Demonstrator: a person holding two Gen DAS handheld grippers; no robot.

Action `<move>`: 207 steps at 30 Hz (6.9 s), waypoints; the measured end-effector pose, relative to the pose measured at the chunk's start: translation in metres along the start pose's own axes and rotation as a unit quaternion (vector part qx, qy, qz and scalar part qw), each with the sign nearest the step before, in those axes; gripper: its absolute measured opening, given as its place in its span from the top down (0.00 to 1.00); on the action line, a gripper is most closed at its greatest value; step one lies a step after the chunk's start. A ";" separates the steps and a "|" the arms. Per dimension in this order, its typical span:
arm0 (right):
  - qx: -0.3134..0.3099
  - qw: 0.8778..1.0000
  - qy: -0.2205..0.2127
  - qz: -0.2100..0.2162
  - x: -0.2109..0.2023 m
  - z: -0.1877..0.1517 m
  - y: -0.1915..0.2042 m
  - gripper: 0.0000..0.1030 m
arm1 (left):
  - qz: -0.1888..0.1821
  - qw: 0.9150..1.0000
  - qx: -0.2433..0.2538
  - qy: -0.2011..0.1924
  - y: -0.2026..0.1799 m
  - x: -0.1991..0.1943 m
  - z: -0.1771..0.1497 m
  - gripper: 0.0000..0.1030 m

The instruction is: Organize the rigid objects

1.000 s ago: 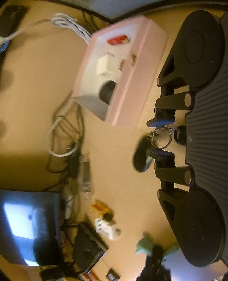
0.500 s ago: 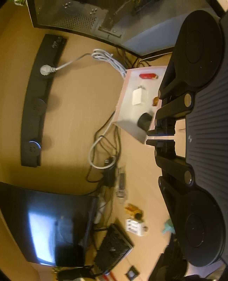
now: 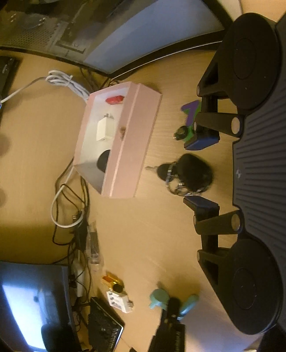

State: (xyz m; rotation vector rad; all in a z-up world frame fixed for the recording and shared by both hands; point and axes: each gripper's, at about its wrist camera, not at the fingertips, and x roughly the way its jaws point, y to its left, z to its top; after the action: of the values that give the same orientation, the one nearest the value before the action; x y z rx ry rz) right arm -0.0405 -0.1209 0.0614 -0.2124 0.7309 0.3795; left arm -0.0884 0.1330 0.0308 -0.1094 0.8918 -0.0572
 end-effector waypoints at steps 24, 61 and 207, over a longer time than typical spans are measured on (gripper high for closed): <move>-0.026 0.998 -0.033 0.039 0.012 0.026 0.014 0.75 | 0.013 1.000 0.001 0.008 -0.005 -0.006 -0.005 0.83; 0.105 0.993 0.044 0.024 -0.022 -0.039 -0.041 0.57 | -0.101 0.993 0.059 0.015 -0.054 0.000 0.027 0.87; 0.066 0.995 -0.061 -0.051 -0.049 -0.005 -0.073 0.40 | -0.174 0.969 0.173 0.021 -0.152 0.035 0.060 0.84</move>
State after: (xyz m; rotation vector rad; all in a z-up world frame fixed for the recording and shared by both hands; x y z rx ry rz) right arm -0.0471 -0.2016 0.0949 -0.1008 0.6204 0.2442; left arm -0.0201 -0.0171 0.0592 0.0638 0.8846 -0.5419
